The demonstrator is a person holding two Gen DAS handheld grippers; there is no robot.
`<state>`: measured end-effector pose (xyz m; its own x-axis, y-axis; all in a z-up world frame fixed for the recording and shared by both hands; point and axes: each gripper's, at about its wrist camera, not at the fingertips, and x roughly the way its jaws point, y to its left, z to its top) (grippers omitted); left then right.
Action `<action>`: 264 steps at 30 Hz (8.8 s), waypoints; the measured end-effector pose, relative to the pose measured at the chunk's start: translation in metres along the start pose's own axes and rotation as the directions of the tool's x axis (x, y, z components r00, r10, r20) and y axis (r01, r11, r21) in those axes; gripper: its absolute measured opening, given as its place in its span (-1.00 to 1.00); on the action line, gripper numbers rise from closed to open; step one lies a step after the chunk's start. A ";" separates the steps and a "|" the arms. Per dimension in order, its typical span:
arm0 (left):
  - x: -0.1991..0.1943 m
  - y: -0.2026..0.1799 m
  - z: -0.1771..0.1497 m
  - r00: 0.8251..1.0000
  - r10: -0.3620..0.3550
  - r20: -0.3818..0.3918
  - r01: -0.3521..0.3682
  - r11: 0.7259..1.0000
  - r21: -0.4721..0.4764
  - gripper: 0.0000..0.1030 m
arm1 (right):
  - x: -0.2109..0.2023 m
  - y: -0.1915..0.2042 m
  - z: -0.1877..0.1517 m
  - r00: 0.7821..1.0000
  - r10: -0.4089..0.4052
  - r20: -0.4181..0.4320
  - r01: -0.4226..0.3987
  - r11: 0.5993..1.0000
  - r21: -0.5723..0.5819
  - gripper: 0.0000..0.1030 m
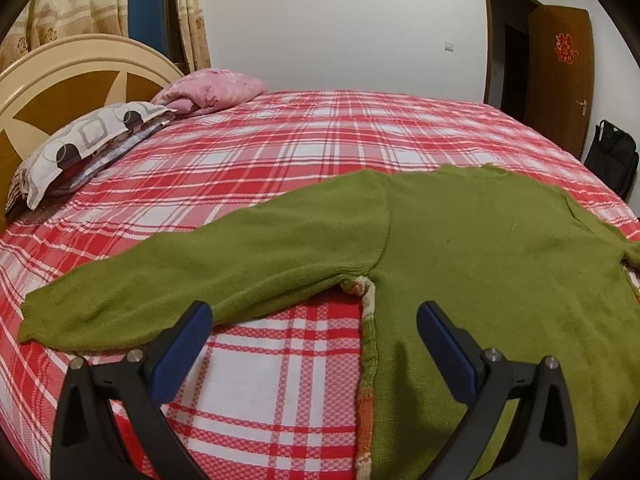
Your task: Fold small clothes
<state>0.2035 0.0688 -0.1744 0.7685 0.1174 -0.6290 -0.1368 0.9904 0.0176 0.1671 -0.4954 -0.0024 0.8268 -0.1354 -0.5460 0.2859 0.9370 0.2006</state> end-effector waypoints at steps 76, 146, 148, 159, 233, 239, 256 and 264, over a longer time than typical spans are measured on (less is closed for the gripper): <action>0.050 -0.086 0.063 0.929 -0.332 -0.165 0.331 0.943 -0.034 0.76 | 0.022 0.151 -0.210 0.953 0.174 -0.247 -0.257 0.896 -0.362 0.34; -0.021 0.156 0.001 0.978 0.185 -0.094 -0.193 0.978 -0.084 0.89 | 0.084 0.294 -0.192 0.905 0.208 -0.372 -0.393 0.746 -0.538 0.39; -0.022 0.178 -0.004 0.969 0.224 -0.104 -0.235 0.966 -0.109 0.89 | 0.104 0.292 -0.207 0.890 0.118 -0.440 -0.368 0.755 -0.543 0.39; -0.012 0.273 -0.039 0.937 0.283 -0.203 -0.337 0.884 -0.323 0.89 | 0.060 0.371 -0.208 0.883 0.281 -0.377 -0.461 0.678 -0.573 0.39; -0.035 0.253 0.004 0.993 0.115 -0.019 -0.113 0.912 -0.394 -0.78 | -0.041 0.302 -0.258 0.856 0.407 -0.320 -0.515 0.726 -0.455 0.40; -0.076 0.186 0.064 0.990 -0.009 0.141 0.050 0.955 -0.293 -0.78 | -0.042 0.289 -0.249 0.872 0.391 -0.295 -0.488 0.749 -0.448 0.40; -0.081 -0.025 0.154 0.918 -0.341 0.204 0.353 0.935 -0.026 -0.78 | -0.054 0.210 -0.215 0.907 0.371 -0.200 -0.419 0.839 -0.348 0.40; -0.048 -0.131 0.142 0.885 -0.456 0.093 0.454 0.890 0.045 -0.78 | -0.057 0.169 -0.209 0.926 0.336 -0.172 -0.375 0.875 -0.305 0.40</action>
<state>0.2727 -0.0562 -0.0362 0.8009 -0.3414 -0.4920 0.2555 0.9379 -0.2349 0.0676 -0.2625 -0.1073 0.7785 0.2450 -0.5779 -0.2073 0.9694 0.1318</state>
